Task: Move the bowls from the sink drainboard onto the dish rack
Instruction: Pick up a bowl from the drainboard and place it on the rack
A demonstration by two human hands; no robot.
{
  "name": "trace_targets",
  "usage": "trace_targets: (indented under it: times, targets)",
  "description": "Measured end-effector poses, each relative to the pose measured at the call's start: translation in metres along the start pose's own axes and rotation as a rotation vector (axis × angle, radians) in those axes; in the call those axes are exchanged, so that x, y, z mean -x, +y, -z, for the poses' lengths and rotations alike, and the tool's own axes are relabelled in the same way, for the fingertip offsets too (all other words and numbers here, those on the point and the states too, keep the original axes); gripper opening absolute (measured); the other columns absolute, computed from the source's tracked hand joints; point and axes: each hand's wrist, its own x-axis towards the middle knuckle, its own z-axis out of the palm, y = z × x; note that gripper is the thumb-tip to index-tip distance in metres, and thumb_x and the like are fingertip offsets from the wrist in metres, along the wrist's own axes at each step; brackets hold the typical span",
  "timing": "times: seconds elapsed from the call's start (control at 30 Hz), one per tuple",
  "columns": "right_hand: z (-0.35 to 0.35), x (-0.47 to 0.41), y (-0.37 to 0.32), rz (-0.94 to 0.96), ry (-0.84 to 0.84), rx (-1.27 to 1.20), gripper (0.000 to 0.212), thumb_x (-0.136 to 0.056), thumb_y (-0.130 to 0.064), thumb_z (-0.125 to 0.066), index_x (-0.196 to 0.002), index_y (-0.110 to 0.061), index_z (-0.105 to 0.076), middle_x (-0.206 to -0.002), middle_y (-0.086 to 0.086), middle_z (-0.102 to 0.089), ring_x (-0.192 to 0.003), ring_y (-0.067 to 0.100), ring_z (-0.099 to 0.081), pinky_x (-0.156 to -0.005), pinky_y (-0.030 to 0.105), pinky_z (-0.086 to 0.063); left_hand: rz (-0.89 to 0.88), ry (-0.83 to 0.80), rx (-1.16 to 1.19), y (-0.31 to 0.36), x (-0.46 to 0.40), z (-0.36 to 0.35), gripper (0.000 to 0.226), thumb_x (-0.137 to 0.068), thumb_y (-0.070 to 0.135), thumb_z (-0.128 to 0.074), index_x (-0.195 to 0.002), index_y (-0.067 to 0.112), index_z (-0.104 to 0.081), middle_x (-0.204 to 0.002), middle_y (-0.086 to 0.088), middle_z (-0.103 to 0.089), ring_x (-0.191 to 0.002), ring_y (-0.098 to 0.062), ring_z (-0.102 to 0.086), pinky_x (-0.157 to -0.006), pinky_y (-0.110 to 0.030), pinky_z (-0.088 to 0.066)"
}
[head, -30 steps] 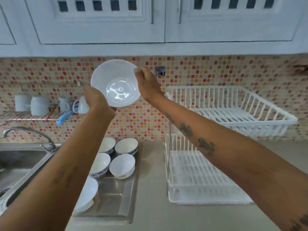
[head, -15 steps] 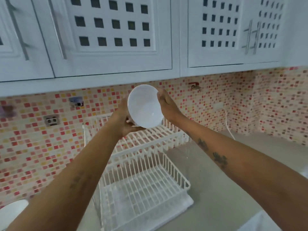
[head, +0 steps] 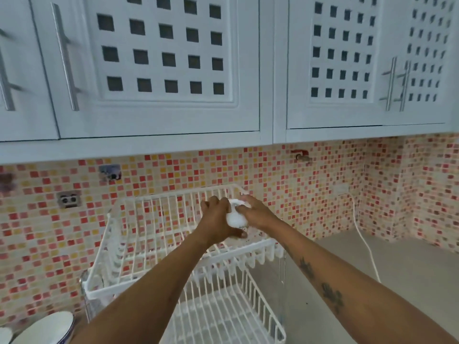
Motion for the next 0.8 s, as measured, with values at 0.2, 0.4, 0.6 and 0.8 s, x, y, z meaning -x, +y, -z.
trace_targets:
  times: [0.2, 0.4, 0.6, 0.8]
  targets:
    - [0.002, -0.004, 0.004, -0.115, -0.143, 0.036, 0.042, -0.1, -0.015, -0.04, -0.142, -0.016, -0.042, -0.145, 0.012, -0.045, -0.113, 0.025, -0.052, -0.08, 0.028, -0.044, -0.012, -0.051, -0.124, -0.003, -0.002, -0.01, 0.082, -0.059, 0.05, -0.086, -0.12, 0.009, -0.051, -0.127, -0.014, -0.041, -0.121, -0.033, -0.034, -0.101, -0.038, -0.03]
    - [-0.005, -0.005, 0.002, -0.141, -0.176, 0.179, 0.046, -0.099, -0.015, -0.036, -0.145, -0.013, -0.038, -0.149, 0.012, -0.041, -0.13, 0.029, -0.046, -0.105, 0.038, -0.042, 0.003, -0.101, -0.131, -0.006, 0.0, -0.012, 0.078, -0.066, 0.043, -0.084, -0.126, 0.008, -0.047, -0.132, -0.015, -0.038, -0.122, -0.033, -0.032, -0.101, -0.036, -0.031]
    - [-0.006, 0.001, -0.001, 0.043, -0.014, 0.364, 0.041, -0.093, -0.014, -0.049, -0.133, -0.015, -0.056, -0.149, 0.008, -0.044, -0.134, 0.026, -0.045, -0.106, 0.036, -0.039, -0.023, -0.071, -0.095, -0.008, 0.007, -0.002, 0.08, -0.071, 0.045, -0.081, -0.127, 0.003, -0.044, -0.133, -0.018, -0.033, -0.125, -0.034, -0.03, -0.103, -0.039, -0.03]
    - [-0.035, 0.009, -0.028, 0.418, 0.367, 0.221, 0.018, -0.088, -0.017, -0.055, -0.093, -0.01, -0.07, -0.111, 0.007, -0.062, -0.113, 0.028, -0.058, -0.089, 0.035, -0.046, 0.022, 0.162, 0.045, -0.035, 0.027, 0.053, 0.051, -0.088, 0.043, -0.065, -0.117, 0.004, -0.05, -0.131, -0.014, -0.036, -0.125, -0.03, -0.032, -0.102, -0.032, -0.029]
